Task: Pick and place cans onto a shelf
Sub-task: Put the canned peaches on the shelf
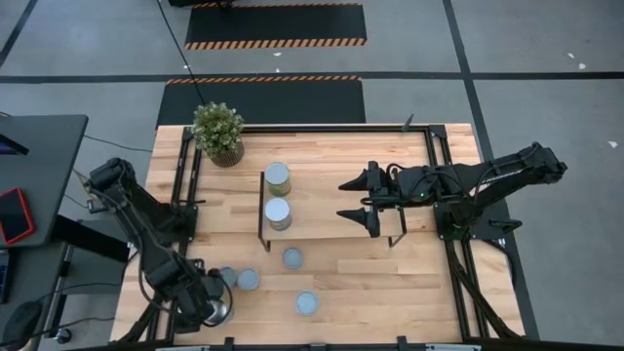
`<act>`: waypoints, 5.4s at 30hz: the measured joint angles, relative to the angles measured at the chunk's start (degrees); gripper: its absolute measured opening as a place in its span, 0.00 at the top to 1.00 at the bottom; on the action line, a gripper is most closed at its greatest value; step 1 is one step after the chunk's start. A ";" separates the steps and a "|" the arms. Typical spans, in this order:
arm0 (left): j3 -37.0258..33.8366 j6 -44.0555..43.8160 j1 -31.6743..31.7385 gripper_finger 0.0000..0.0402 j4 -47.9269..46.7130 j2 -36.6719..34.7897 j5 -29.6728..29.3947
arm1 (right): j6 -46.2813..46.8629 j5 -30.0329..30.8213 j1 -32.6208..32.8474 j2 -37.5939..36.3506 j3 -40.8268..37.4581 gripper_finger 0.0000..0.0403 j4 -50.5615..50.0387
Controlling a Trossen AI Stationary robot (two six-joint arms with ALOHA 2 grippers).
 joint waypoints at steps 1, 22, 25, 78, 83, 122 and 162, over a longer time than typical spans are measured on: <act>-0.02 -1.14 -0.01 0.03 0.35 0.21 -0.15 | -0.14 0.00 0.00 0.00 0.00 0.14 0.02; 0.02 -3.08 -1.63 0.03 1.96 4.51 -1.14 | -1.29 -0.02 -0.07 0.00 0.00 0.14 0.06; 0.00 -1.77 -1.67 0.03 2.18 6.26 -1.15 | -1.27 -0.02 -0.09 0.00 0.00 0.14 0.04; 8.12 -8.89 7.00 0.20 10.06 9.36 -15.75 | 1.07 -10.37 -2.01 -6.46 -0.02 0.14 -6.08; 17.35 -2.33 12.07 0.20 5.18 9.37 -15.59 | -0.42 -10.40 -2.04 -7.74 -0.02 0.14 -6.04; 44.65 53.49 70.77 0.20 -3.21 17.81 -0.08 | 1.31 0.90 -5.44 -11.61 0.00 0.14 -9.68; 44.59 68.41 67.35 0.12 -6.53 22.66 -2.68 | -1.90 -1.77 -7.49 -11.58 0.00 0.14 -9.38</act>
